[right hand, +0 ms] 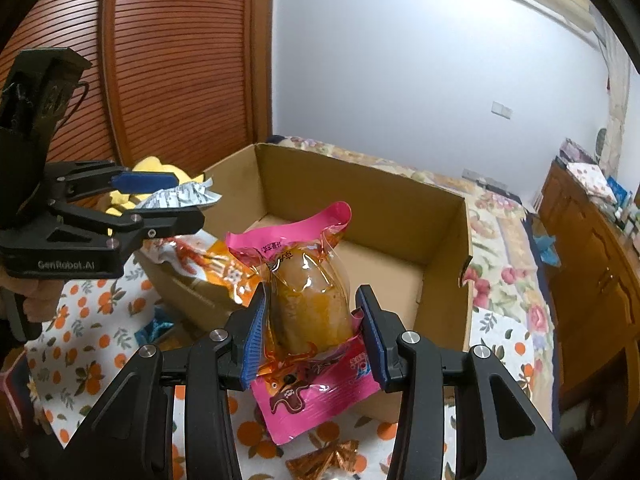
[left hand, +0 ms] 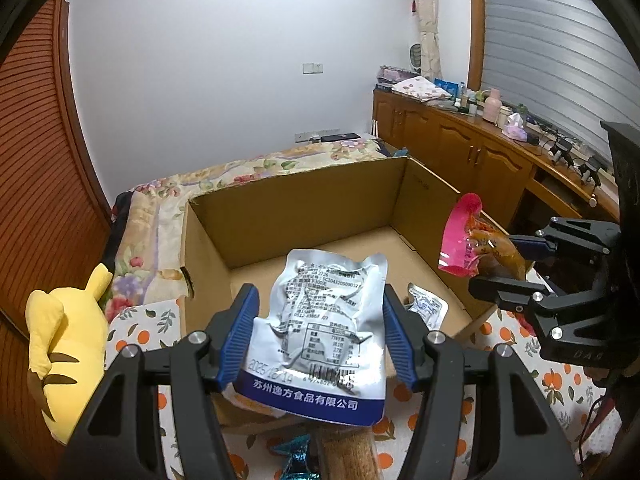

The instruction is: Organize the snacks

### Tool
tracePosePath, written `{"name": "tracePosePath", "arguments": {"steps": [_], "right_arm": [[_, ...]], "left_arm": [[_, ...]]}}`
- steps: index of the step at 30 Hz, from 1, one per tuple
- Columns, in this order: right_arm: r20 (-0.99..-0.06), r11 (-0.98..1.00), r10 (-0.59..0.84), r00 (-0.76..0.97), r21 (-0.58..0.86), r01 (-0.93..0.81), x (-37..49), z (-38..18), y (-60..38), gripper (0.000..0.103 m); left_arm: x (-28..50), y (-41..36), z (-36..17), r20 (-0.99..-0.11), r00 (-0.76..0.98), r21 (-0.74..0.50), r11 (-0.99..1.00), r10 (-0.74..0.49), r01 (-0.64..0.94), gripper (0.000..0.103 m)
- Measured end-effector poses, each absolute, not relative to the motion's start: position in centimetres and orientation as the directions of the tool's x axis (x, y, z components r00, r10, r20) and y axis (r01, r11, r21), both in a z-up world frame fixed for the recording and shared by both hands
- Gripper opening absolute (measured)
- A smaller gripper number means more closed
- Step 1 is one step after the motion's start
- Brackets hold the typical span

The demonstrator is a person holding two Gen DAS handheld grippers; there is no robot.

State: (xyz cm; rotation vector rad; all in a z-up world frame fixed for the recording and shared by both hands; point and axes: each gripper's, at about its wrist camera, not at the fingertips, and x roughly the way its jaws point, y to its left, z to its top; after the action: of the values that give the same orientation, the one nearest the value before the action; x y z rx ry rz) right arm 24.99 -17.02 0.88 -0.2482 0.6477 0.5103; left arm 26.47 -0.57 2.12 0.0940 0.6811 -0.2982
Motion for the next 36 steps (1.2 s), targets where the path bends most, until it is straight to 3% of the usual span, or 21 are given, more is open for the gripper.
{"name": "tracePosePath", "arguments": {"steps": [17, 23, 36], "right_arm": [[-0.653, 0.869, 0.348, 0.672, -0.045, -0.493, 28.0, 0.5, -16.0, 0.048], [-0.655, 0.882, 0.344, 0.672, -0.02, -0.471, 28.3, -0.1, -16.3, 0.061], [-0.614, 0.861, 0.408, 0.676, 0.011, -0.509, 24.4, 0.5, -17.4, 0.061]], "left_arm": [[26.3, 0.5, 2.6, -0.605, 0.764, -0.015, 0.963, -0.222, 0.267, 0.067], [25.0, 0.8, 2.7, -0.592, 0.774, 0.002, 0.96, -0.225, 0.281, 0.068], [21.2, 1.3, 2.7, -0.563, 0.774, -0.038, 0.945, -0.289, 0.324, 0.069]]}}
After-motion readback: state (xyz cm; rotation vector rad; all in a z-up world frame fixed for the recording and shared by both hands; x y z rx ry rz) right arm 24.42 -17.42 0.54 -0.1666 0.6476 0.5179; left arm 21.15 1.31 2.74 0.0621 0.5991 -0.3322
